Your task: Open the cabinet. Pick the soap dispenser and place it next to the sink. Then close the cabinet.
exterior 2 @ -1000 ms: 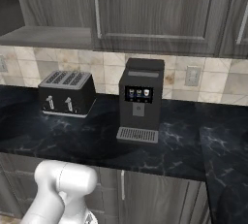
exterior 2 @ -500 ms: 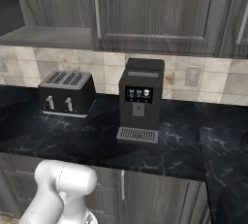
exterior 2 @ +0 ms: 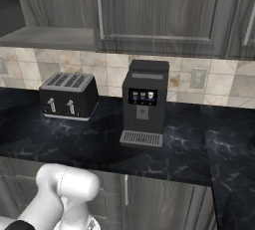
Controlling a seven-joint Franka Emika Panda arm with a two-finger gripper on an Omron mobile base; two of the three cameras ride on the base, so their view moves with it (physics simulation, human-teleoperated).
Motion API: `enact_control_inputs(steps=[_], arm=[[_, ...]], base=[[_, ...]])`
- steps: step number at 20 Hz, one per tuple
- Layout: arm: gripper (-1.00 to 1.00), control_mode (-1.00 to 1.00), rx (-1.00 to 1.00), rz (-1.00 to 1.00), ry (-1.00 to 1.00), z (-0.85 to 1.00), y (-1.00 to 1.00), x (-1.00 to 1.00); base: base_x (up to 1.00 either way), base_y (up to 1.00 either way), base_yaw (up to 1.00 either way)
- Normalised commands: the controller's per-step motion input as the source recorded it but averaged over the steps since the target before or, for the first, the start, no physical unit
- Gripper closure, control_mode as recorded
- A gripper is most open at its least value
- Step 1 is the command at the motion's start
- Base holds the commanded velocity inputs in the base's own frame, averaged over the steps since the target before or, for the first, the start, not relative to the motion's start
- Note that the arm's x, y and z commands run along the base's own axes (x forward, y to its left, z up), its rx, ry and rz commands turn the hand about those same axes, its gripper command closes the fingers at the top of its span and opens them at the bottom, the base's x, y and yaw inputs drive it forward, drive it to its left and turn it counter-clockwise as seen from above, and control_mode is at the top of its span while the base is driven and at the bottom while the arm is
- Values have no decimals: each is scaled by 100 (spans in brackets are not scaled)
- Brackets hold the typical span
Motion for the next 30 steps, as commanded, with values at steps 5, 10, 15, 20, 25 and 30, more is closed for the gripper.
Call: enact_control_inputs(steps=[5,10,15,20,25,30], arm=[[-100,-100,0,-17,0,0,41,54],[-100,-100,-1,-23,0,0,41,33],[-100,-100,-1,-22,-4,-13,28,9],[-100,-100,-3,-12,-10,-36,9,31],[-100,-100,-7,-5,-2,-28,22,40],[-100,-100,-10,-4,0,-1,38,18]], base=[[0,0,0],[0,0,0],[0,0,0],[0,0,0],[0,0,0],[0,0,0]])
